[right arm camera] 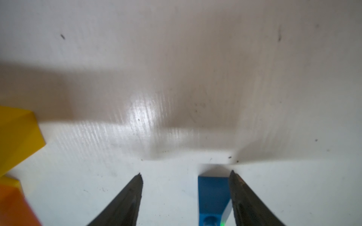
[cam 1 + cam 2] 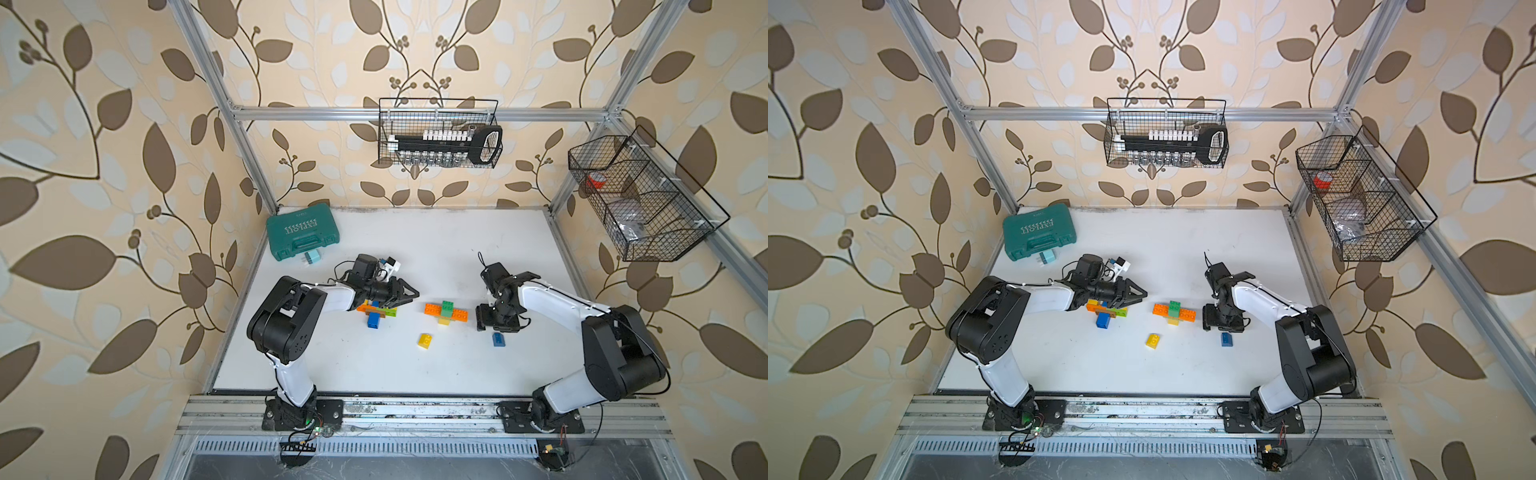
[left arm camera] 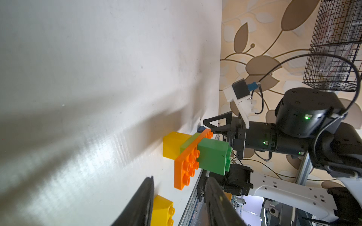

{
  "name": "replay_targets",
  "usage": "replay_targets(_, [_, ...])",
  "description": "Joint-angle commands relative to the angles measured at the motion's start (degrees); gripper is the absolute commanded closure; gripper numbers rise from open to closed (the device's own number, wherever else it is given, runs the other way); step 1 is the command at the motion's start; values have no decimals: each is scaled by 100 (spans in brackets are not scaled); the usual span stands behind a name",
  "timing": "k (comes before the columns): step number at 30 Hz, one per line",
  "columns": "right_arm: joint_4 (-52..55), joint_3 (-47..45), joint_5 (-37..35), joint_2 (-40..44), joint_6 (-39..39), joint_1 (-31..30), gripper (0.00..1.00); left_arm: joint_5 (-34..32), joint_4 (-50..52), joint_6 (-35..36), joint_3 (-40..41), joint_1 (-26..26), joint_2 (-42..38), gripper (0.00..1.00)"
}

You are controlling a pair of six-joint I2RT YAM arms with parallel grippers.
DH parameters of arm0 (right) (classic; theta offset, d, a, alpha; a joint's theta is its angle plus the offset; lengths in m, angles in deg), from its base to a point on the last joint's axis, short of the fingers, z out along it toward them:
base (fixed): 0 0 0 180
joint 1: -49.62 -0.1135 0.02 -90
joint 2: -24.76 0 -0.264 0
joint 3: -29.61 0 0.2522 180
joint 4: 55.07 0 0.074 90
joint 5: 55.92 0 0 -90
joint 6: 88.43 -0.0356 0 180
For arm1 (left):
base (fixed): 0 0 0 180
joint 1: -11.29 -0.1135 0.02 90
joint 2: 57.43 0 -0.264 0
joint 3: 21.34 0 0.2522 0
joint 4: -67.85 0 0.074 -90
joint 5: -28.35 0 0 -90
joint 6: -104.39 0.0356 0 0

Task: Assemble a fork with lego
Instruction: Move the lego brick at the center of the board, then pick up the lego brick from the center of the board.

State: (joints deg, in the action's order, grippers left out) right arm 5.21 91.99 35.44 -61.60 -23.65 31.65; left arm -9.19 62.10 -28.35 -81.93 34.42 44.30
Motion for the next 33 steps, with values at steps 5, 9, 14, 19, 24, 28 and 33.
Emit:
replay_targets(5, [-13,-567,298,454,-663,-178,28,176,-66,82,-63,-57,-72,55])
replay_targets(9, [52,-708,132,661,-1071,-325,28,194,-108,56,-19,-55,-107,56])
replay_targets(14, [47,-944,-20,997,-1677,-734,28,200,-117,69,15,-55,-153,56])
replay_targets(19, [189,-1019,-89,1282,-2011,-1112,28,185,-123,63,25,-55,-154,56])
replay_targets(24, [515,-868,-633,1226,-1975,-1346,33,202,-122,47,16,-55,-140,56])
replay_targets(28, [693,-785,-890,1036,-1935,-1580,44,211,-106,62,8,-55,-141,56])
replay_targets(33, [612,-763,-1022,908,-1904,-1744,47,227,-92,47,-10,-55,-119,57])
